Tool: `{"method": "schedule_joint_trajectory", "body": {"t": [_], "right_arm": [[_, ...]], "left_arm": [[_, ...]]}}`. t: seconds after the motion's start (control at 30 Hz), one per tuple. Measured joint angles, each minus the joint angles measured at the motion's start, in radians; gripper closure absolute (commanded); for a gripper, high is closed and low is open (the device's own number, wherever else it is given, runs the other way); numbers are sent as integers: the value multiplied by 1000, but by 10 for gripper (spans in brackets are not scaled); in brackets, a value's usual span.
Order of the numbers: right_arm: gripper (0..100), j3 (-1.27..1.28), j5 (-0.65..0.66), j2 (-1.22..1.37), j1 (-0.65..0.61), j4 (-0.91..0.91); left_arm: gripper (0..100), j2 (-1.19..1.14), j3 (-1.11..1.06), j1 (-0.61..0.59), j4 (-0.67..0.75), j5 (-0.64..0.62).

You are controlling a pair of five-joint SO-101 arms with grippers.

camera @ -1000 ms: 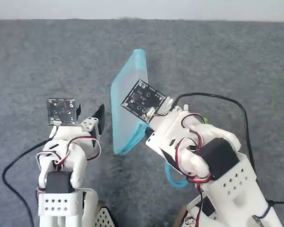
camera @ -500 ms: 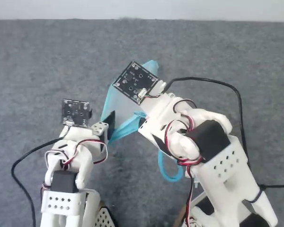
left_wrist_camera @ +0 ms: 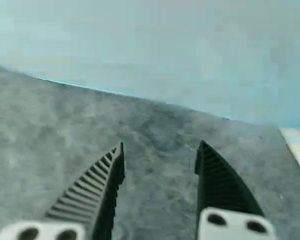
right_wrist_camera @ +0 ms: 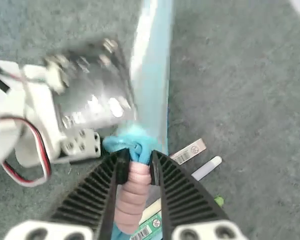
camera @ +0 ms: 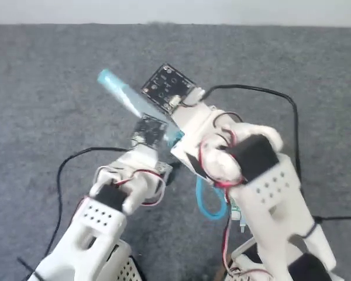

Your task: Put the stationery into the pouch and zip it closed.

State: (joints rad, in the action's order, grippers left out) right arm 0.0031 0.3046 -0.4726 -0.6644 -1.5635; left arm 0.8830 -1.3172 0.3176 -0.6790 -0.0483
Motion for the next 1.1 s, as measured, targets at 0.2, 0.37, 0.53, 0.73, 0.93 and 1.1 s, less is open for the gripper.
{"method": "schedule_joint_trajectory", "body": {"t": [0.2, 0.37, 0.53, 0.73, 0.93, 1.1], "right_arm": [[989, 0, 0, 14, 0, 0], [989, 5, 0, 23, 3, 6], [989, 132, -2, 23, 9, 89], [990, 321, -2, 23, 5, 196], [991, 457, -3, 23, 5, 278], [991, 543, -5, 23, 5, 331]], "left_arm": [[721, 29, 9, -23, 2, 0], [721, 255, 9, -141, -101, 0], [721, 488, 9, -236, -218, 28], [721, 624, 9, -382, -252, 51], [721, 635, 35, -419, -262, 55], [719, 635, 38, -416, -270, 55]]}}
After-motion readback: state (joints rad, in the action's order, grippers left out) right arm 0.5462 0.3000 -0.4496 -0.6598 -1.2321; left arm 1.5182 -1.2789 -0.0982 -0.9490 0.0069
